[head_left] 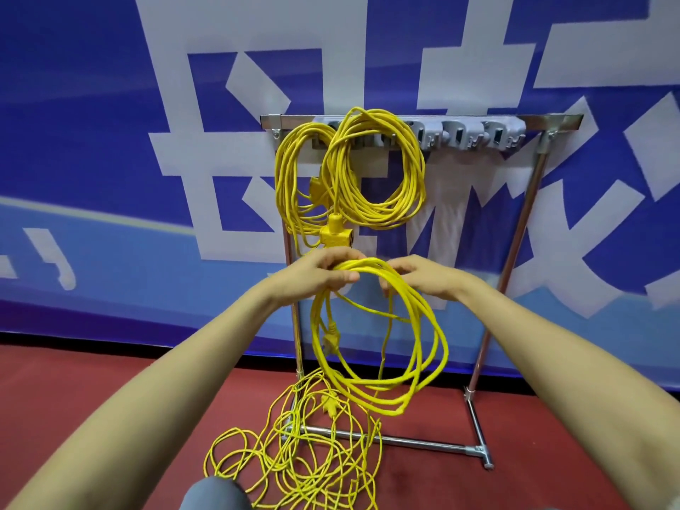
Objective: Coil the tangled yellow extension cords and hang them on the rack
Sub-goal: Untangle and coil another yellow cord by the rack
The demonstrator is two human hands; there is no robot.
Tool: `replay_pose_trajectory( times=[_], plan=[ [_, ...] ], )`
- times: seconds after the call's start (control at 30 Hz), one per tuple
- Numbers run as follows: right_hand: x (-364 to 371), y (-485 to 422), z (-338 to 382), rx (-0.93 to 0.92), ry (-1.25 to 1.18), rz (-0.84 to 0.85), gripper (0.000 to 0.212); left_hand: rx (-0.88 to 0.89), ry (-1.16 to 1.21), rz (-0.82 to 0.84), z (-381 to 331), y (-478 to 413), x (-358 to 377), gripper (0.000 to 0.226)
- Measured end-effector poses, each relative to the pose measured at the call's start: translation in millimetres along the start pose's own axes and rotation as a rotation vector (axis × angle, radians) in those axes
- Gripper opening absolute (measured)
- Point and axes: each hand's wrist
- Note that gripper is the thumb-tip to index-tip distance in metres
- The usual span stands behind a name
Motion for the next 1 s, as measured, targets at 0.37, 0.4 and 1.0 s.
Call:
replay_pose_trajectory(
  times=[0.37,0.4,1.0],
  plan=[
    [14,-7,-39,-0.024,-0.079,-0.175,0.009,0.014,0.077,0.026,-9,10,-31,0.023],
    [10,-7,-41,-0.011,-0.050,-0.258,0.010,0.001,0.067,0.014,-7,12,-33,0.022],
    [-13,-11,42,-0.081,0.094,-0.025,0.019,0.008,-0.268,-0.045,8,-3,-5,0.022]
  ],
)
Point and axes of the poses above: each hand's wrist, its own y-axis away from the middle knuckle, its own x-axis out of the palm, z = x × y, and after that the axes turned 5 degrees about z, right-handed
